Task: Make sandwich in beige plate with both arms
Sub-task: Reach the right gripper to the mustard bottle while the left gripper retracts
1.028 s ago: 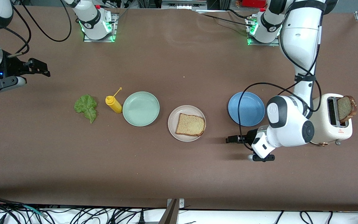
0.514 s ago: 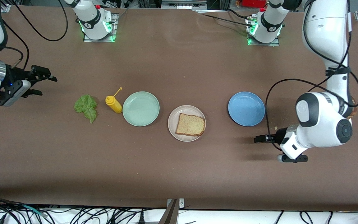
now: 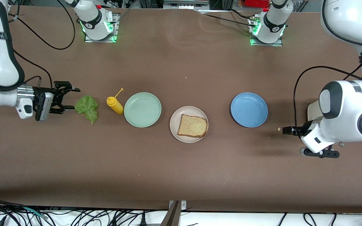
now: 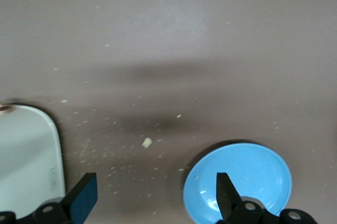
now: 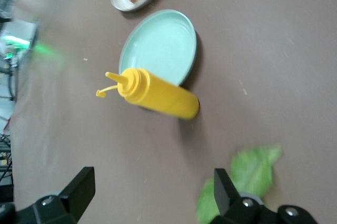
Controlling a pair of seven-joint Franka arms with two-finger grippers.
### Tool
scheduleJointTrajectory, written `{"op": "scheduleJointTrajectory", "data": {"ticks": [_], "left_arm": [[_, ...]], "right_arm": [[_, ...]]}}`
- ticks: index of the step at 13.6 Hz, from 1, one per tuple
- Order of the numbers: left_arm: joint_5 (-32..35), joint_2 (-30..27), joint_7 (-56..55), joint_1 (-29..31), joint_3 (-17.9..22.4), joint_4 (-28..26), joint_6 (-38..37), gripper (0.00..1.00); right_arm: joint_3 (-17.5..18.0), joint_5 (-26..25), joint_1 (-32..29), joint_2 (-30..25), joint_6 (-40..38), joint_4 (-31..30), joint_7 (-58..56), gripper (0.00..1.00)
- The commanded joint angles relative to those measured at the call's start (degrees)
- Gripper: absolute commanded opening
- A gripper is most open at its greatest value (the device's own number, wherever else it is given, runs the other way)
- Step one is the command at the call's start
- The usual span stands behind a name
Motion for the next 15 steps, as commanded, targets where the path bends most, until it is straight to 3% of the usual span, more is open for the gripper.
{"op": "scheduleJointTrajectory", "data": {"ticks": [1, 4, 8, 10, 15], "left_arm": [[3.77, -3.13, 0.03, 0.4, -0.4, -0.74, -2.86, 0.99], [4.92, -6.91, 0.21, 2.34, -0.49, -1.18, -6.2, 0.99], [4.92, -11.75, 0.21, 3.74, -0.57, -1.18, -7.62, 0.99], [3.87, -12.11, 0.12, 4.27, -0.57, -0.48, -7.53, 0.99], [4.65, -13.68, -0.06, 4.8, -1.36, -0.39, -7.36, 0.99]], "right_arm": [[0.09, 7.91, -1.76, 6.83, -0.18, 0.99, -16.61, 1.0], [0.27, 10.99, -2.38, 10.97, -3.16, 1.25, -27.69, 1.0], [1.75, 19.6, -1.59, 15.72, -4.23, 1.42, -40.87, 0.99], [2.82, 21.19, -1.59, 16.08, -4.49, 1.42, -50.19, 0.99], [3.78, 25.94, -1.42, 15.99, -7.39, -0.93, -56.19, 0.99]]}}
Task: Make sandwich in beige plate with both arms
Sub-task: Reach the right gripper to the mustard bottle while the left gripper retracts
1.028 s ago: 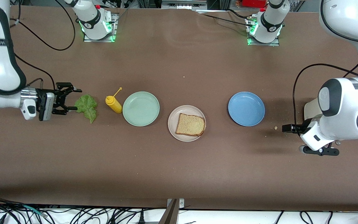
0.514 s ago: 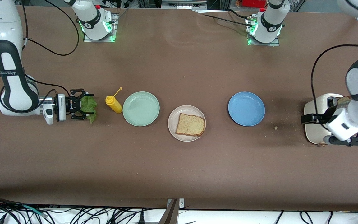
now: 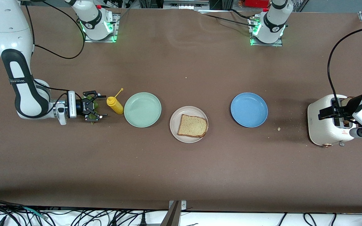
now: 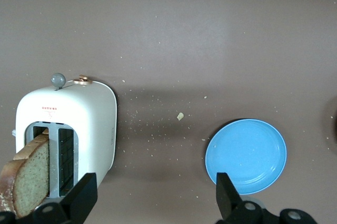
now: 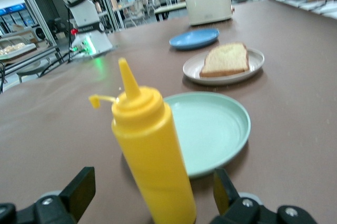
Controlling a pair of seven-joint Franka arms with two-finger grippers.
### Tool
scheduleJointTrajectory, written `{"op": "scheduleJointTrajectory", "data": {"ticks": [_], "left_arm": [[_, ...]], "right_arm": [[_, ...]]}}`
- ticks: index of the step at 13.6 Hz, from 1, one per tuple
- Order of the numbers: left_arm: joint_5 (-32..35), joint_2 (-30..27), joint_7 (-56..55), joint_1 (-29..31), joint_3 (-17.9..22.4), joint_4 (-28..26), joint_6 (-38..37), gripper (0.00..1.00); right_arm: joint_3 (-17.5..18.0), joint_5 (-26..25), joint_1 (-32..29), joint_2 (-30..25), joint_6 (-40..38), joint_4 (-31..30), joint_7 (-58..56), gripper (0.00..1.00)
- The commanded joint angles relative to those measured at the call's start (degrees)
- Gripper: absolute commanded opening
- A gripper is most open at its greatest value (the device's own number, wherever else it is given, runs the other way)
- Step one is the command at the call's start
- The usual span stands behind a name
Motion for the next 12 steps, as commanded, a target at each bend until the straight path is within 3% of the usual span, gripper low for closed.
{"op": "scheduleJointTrajectory", "data": {"ticks": [1, 2, 3, 7, 9, 10, 11, 12], "left_arm": [[1.73, -2.87, -0.1, 3.4, -3.64, -0.73, -0.02, 0.99], [1.9, -3.23, -0.36, 8.3, -9.15, -0.91, 0.24, 0.99], [1.91, -4.54, -0.8, 10.7, -12.16, -1.78, 1.98, 0.99], [1.99, -10.43, -0.8, 10.63, -12.1, -8.9, 4.29, 0.99], [1.99, -14.29, -0.63, 10.63, -12.1, -11.36, 2.89, 0.99], [2.08, -15.44, -0.62, 10.63, -12.1, -11.98, 0.62, 0.99], [2.08, -16.06, -0.62, 10.55, -12.1, -12.07, -1.23, 0.99], [2.08, -16.94, -0.62, 10.02, -12.02, -12.16, -2.21, 0.99]], "right_arm": [[0.35, 3.2, -0.23, 0.36, -1.43, -1.65, -5.73, 0.99], [0.35, 3.3, -0.31, 0.45, -1.43, -1.65, -7.58, 0.99], [0.35, 3.91, -0.23, 0.89, -1.34, -1.65, -8.13, 0.99], [0.61, 8.92, 0.56, 2.29, -1.61, -4.28, -13.05, 0.99], [0.61, 9.01, 0.48, 2.38, -2.4, -4.64, -14.37, 0.87], [0.61, 9.27, 0.39, 2.47, -2.57, -4.38, -14.72, 0.7], [0.7, 10.23, 0.48, 2.56, -2.66, -4.29, -16.2, 0.37], [0.7, 10.76, 0.48, 2.73, -2.66, -4.29, -16.13, 0.14]]}}
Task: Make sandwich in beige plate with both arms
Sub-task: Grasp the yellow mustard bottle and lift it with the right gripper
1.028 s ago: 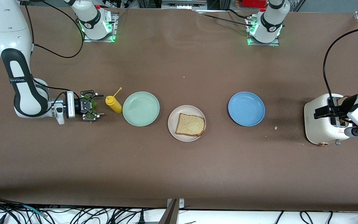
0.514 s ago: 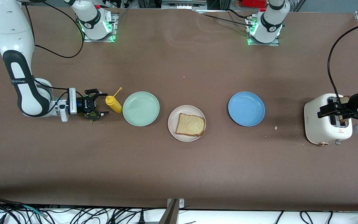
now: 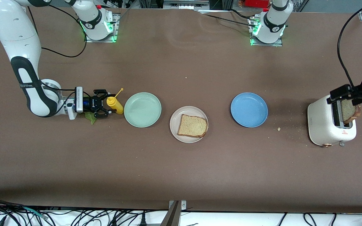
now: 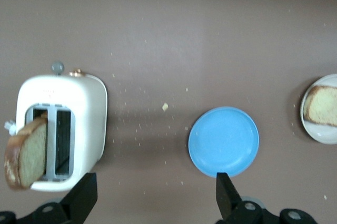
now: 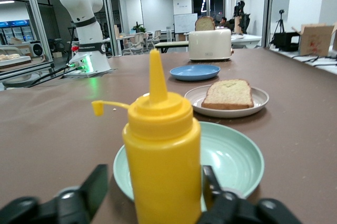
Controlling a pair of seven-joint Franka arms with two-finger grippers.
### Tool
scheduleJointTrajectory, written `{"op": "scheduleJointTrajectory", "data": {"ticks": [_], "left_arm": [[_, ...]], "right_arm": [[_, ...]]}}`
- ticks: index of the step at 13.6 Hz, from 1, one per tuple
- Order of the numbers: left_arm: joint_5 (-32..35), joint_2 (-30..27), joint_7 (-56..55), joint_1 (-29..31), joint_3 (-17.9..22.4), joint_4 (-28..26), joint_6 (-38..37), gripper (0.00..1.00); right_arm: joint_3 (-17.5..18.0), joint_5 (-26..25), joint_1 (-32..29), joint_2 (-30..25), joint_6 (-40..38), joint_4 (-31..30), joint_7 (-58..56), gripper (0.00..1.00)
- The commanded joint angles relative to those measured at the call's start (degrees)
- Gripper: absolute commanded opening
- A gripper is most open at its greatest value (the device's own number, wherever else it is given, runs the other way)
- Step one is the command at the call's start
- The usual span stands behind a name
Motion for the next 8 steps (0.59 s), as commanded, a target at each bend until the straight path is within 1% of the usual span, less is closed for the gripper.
{"op": "scheduleJointTrajectory", "data": {"ticks": [1, 2, 4, 7, 8], "left_arm": [[2.33, -4.32, -0.6, -0.8, -0.57, -3.39, -1.64, 1.0], [3.64, -5.11, -0.77, -1.25, -0.66, -4.0, -1.56, 0.99], [3.92, -6.0, -1.38, -1.6, -0.66, -4.27, -1.56, 0.99], [4.97, -8.1, -4.2, -2.48, -1.18, -5.85, 0.98, 1.0], [4.28, -8.2, -4.2, -2.48, -1.53, -5.85, 1.16, 1.0]], "right_arm": [[0.02, 2.04, 0.11, 0.45, -0.77, -0.26, -1.65, 0.1], [0.02, 2.04, 0.11, 0.63, -0.86, 0.44, -1.56, 0.01], [0.28, 2.04, 0.2, 0.46, -2.08, 1.41, -0.52, 0.0], [0.2, 0.73, 0.37, -0.86, -3.67, 4.83, 10.53, 0.0], [0.28, -0.93, 0.46, -1.21, -3.67, 6.58, 13.7, 0.0]]}}
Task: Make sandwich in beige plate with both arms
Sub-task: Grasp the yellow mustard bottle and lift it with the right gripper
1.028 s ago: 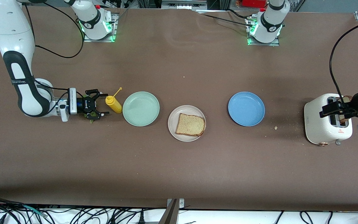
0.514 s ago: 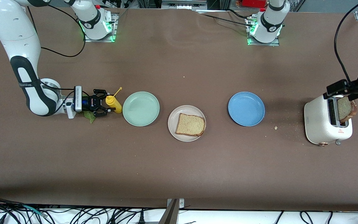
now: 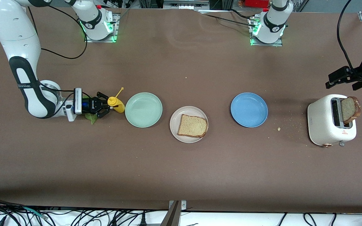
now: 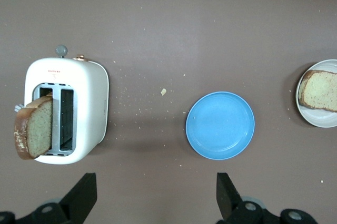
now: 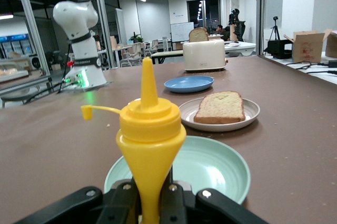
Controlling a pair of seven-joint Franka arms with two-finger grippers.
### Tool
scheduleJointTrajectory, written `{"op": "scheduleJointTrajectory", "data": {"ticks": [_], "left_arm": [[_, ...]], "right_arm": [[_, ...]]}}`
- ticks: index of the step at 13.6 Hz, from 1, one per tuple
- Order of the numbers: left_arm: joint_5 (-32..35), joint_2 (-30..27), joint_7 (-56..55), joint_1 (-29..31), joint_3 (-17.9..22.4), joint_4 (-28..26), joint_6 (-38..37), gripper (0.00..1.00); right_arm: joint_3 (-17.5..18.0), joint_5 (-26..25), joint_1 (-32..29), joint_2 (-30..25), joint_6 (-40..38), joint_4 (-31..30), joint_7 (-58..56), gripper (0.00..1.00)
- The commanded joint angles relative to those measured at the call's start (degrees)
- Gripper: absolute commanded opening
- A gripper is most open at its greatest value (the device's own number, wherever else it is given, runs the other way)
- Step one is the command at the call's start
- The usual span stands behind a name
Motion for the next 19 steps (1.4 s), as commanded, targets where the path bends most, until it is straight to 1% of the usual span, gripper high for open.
{"op": "scheduleJointTrajectory", "data": {"ticks": [1, 3, 5, 6, 8, 12, 14, 16, 19], "left_arm": [[1.68, -2.99, -1.4, -0.66, -0.67, -2.7, 1.82, 1.0], [1.68, -3.52, -1.4, -0.75, -0.76, -3.14, 2.52, 1.0], [1.5, -2.47, -0.87, 0.47, -1.98, -2.97, 2.26, 1.0], [1.59, -2.38, -0.96, 0.48, -2.08, -2.97, 2.26, 1.0], [1.68, -2.38, -1.22, -0.13, -2.25, -3.06, 1.91, 1.0], [2.12, -1.76, -1.13, -0.23, -2.78, -2.88, 2.08, 1.0], [2.29, -1.76, -1.05, -0.14, -2.78, -2.79, 2.08, 1.0], [2.3, -1.76, -0.87, 0.12, -2.78, -2.53, 2.17, 1.0], [2.38, -1.59, -0.61, 0.48, -2.78, -2.79, 2.26, 1.0]], "right_arm": [[0.18, -3.51, 0.56, -1.22, -1.27, 4.91, 9.88, 0.0], [0.18, -7.81, 1.26, -1.83, -1.1, 9.91, 18.66, 0.0], [0.18, -15.79, 3.28, -1.84, -0.57, 16.14, 30.6, 0.0], [0.18, -18.53, 4.59, -1.84, -0.4, 18.26, 35.62, 0.0], [0.0, -21.53, 7.67, -1.84, 2.05, 21.43, 43.98, 0.0], [0.0, -34.7, 15.04, -1.75, 4.17, 30.65, 65.67, 0.0], [0.0, -39.28, 18.91, -1.58, 6.01, 33.48, 77.54, 0.0], [-0.08, -44.63, 23.39, -1.4, 9.26, 35.59, 85.47, 0.0], [-0.09, -56.93, 30.68, -1.22, 14.18, 37.0, 95.4, 0.0]]}}
